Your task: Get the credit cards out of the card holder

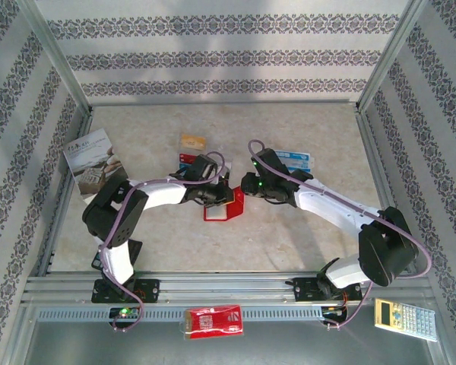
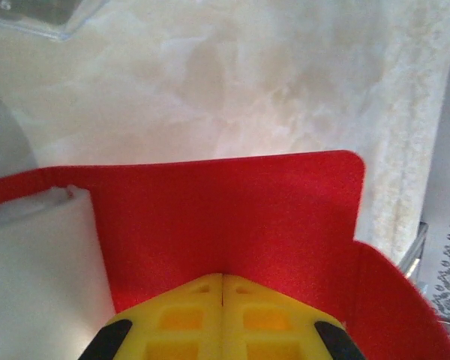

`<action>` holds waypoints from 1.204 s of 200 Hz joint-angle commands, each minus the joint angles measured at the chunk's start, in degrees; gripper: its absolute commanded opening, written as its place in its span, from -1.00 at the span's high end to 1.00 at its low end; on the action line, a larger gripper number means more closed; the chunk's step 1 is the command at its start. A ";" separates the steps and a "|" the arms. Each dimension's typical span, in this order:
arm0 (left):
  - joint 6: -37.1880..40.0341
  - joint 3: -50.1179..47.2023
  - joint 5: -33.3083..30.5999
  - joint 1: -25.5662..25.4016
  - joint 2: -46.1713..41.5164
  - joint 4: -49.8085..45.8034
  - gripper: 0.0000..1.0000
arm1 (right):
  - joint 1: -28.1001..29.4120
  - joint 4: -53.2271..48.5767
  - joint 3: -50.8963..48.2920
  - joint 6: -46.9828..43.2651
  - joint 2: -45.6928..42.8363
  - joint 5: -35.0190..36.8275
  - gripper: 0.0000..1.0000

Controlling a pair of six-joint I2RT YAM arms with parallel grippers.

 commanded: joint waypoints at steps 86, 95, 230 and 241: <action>3.09 2.46 -4.24 -1.73 2.73 -7.09 1.00 | -0.40 5.70 -3.32 5.07 8.46 -5.79 0.65; 3.01 2.21 -4.70 -1.73 1.92 -7.20 1.00 | -0.51 5.86 -3.67 5.41 9.43 -5.46 0.66; 0.15 -9.84 -14.04 4.72 -17.63 -14.08 0.37 | -1.94 11.94 -7.37 5.77 19.67 -5.90 0.69; 0.10 -9.86 -13.59 4.95 -17.26 -14.11 0.34 | -1.91 11.92 -7.30 5.64 19.84 -5.92 0.69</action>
